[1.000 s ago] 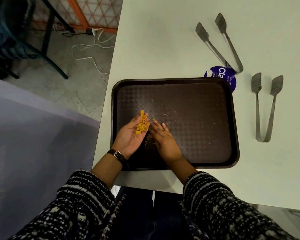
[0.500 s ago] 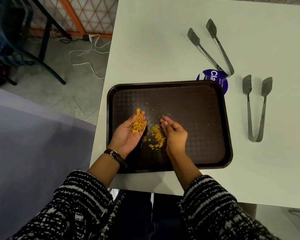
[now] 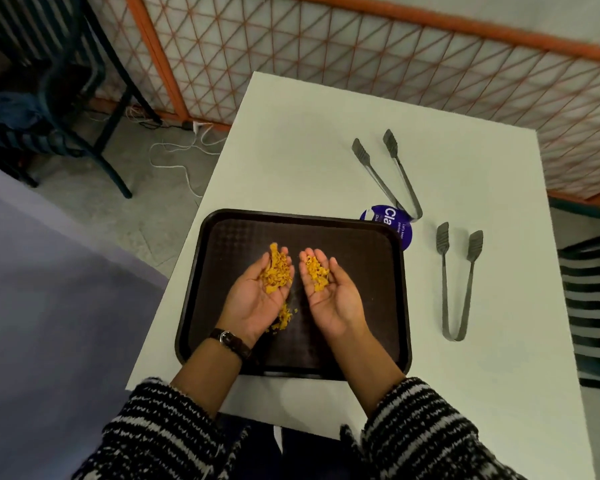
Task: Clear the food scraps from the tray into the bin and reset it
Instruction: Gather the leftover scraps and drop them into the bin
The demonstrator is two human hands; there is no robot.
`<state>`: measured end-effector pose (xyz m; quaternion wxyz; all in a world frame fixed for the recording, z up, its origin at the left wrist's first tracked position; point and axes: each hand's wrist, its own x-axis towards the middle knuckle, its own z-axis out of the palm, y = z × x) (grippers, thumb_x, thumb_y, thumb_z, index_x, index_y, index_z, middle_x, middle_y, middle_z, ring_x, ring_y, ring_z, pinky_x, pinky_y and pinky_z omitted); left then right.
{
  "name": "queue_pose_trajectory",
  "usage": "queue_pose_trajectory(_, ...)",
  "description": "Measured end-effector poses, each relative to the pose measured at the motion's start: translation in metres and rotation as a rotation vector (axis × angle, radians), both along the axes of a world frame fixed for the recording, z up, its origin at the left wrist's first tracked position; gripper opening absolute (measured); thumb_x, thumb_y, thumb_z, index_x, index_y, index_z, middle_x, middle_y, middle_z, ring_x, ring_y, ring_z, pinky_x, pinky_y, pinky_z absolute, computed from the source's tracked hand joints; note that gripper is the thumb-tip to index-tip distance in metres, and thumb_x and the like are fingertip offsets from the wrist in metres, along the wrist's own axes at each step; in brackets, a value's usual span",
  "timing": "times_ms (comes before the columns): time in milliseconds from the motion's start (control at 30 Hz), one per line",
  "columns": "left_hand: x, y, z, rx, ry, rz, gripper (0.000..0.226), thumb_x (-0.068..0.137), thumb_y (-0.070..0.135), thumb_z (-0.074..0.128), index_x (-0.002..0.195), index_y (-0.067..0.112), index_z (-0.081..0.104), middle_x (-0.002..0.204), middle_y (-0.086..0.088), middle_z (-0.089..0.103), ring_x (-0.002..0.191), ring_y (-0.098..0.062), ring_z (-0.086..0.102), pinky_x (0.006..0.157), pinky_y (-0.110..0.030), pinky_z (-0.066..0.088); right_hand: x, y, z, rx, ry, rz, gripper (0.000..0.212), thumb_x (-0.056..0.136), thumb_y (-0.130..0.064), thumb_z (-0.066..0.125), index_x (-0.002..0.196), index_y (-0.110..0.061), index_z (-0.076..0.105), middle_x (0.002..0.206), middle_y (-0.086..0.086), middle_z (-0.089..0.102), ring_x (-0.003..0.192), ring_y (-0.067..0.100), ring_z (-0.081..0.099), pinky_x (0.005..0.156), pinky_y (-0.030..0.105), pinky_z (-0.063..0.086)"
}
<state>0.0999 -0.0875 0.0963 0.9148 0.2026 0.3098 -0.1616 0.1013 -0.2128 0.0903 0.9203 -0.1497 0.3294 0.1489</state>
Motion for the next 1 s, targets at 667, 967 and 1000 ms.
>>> queue_pose_trajectory(667, -0.136, -0.066, 0.038, -0.024, -0.014, -0.234, 0.041, 0.095, 0.016, 0.041, 0.073, 0.007, 0.075, 0.080, -0.007, 0.074, 0.074, -0.015, 0.072, 0.073, -0.028, 0.057, -0.157, -0.052, 0.031, 0.004, -0.041, -0.213, 0.025, 0.097, -0.012, 0.044, 0.100, 0.006, 0.060, 0.089, 0.021, 0.072, 0.077, 0.028, 0.073, 0.072, 0.035, 0.058)
queue_pose_trajectory(967, -0.201, -0.170, 0.028, -0.073, 0.018, -0.524, 0.027, 0.095, 0.014, 0.042, 0.089, 0.010, 0.069, 0.083, -0.006, 0.072, 0.075, -0.014, 0.071, 0.074, -0.027, 0.057, -0.256, -0.151, 0.028, -0.058, -0.022, -0.483, 0.026, 0.098, -0.013, 0.040, 0.098, 0.005, 0.059, 0.091, 0.019, 0.070, 0.080, 0.027, 0.072, 0.077, 0.035, 0.056)
queue_pose_trajectory(1000, -0.210, -0.184, 0.025, -0.078, 0.027, -0.563, 0.030, 0.094, 0.014, 0.043, 0.086, 0.008, 0.071, 0.083, -0.006, 0.072, 0.075, -0.015, 0.071, 0.074, -0.027, 0.057, -0.268, -0.165, 0.024, -0.057, -0.017, -0.504, 0.026, 0.098, -0.014, 0.040, 0.100, 0.005, 0.059, 0.095, 0.020, 0.068, 0.083, 0.028, 0.071, 0.078, 0.035, 0.056)
